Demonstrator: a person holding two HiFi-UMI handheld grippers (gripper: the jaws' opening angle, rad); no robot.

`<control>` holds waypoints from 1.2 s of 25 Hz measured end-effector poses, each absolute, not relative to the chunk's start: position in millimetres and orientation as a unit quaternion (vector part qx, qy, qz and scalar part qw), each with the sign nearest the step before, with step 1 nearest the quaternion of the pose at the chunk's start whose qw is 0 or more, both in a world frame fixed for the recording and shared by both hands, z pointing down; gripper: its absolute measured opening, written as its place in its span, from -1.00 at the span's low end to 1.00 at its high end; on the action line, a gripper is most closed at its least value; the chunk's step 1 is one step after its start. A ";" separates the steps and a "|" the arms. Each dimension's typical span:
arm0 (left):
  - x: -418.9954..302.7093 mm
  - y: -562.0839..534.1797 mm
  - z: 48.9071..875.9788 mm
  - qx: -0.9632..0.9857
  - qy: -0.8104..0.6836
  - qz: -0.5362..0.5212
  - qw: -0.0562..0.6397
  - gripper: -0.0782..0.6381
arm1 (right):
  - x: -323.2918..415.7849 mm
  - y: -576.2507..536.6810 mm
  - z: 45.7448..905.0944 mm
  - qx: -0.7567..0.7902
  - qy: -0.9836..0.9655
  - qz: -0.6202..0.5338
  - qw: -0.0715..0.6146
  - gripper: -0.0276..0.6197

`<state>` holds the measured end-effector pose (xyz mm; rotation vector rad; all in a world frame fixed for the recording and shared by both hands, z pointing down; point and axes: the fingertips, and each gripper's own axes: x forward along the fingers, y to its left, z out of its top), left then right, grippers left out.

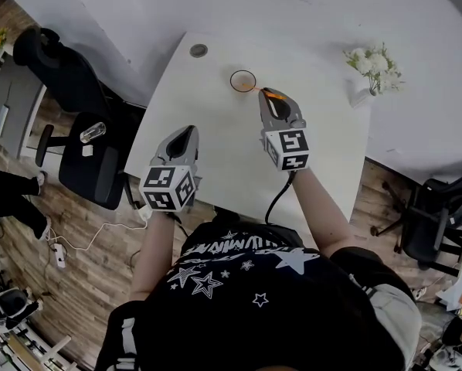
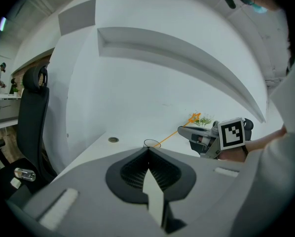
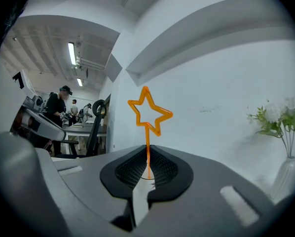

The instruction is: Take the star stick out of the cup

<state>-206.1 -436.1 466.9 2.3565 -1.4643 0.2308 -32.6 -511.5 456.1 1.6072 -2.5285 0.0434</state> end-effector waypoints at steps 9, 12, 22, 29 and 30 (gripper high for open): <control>-189.8 -399.9 453.6 0.828 -0.532 0.068 0.165 -0.78 | -15.2 -472.1 420.3 0.520 -0.854 -0.001 0.036 -0.81; -182.8 -382.5 449.1 0.825 -0.538 0.063 0.161 -0.78 | -8.2 -453.7 408.9 0.514 -0.858 -0.006 0.027 -0.81; -154.8 -308.8 439.4 0.815 -0.557 0.048 0.155 -0.78 | 16.6 -375.3 395.9 0.488 -0.872 -0.017 0.028 -0.81; -131.4 -256.7 442.1 0.805 -0.570 0.040 0.156 -0.78 | 45.7 -326.8 400.9 0.479 -0.877 -0.010 0.030 -0.82; -127.7 -249.8 443.3 0.804 -0.572 0.039 0.157 -0.78 | 49.5 -320.2 402.2 0.478 -0.878 -0.009 0.030 -0.82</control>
